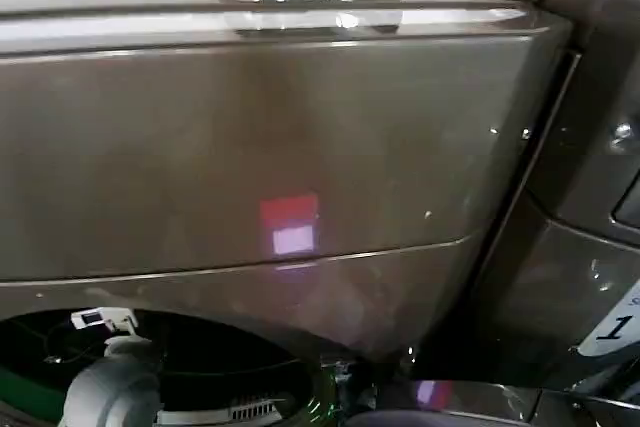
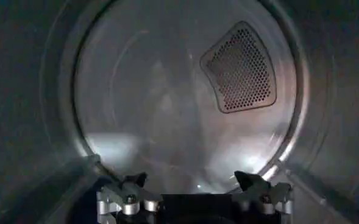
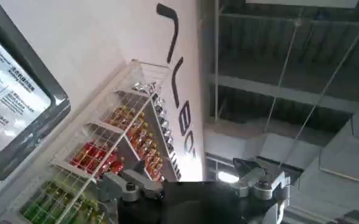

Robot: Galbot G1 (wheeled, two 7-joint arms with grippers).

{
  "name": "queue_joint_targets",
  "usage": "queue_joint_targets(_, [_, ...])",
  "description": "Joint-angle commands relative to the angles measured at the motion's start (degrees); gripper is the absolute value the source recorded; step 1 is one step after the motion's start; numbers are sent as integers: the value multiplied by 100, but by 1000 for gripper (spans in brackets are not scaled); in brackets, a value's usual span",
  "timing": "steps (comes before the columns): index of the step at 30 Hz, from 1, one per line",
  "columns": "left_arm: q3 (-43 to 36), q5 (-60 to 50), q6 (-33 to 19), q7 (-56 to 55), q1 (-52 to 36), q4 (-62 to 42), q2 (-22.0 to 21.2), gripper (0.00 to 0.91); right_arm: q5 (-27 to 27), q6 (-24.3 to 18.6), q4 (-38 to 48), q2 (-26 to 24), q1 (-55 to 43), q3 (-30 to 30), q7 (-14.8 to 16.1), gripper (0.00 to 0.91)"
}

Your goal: Grasp the clothes from the dryer.

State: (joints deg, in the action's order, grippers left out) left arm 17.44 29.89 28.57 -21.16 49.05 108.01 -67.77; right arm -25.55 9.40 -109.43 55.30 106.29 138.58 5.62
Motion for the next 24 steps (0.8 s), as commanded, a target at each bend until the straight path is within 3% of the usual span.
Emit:
queue_joint_targets(1, [-245, -163, -155, 47, -925, -1075, -135, 907, -14, 1, -15, 2, -10, -7, 8, 907])
queue_joint_targets(24, [-581, -611, -469, 421, -2462, -3505, -571, 907, -23, -3, -4, -8, -102, -48, 35, 907])
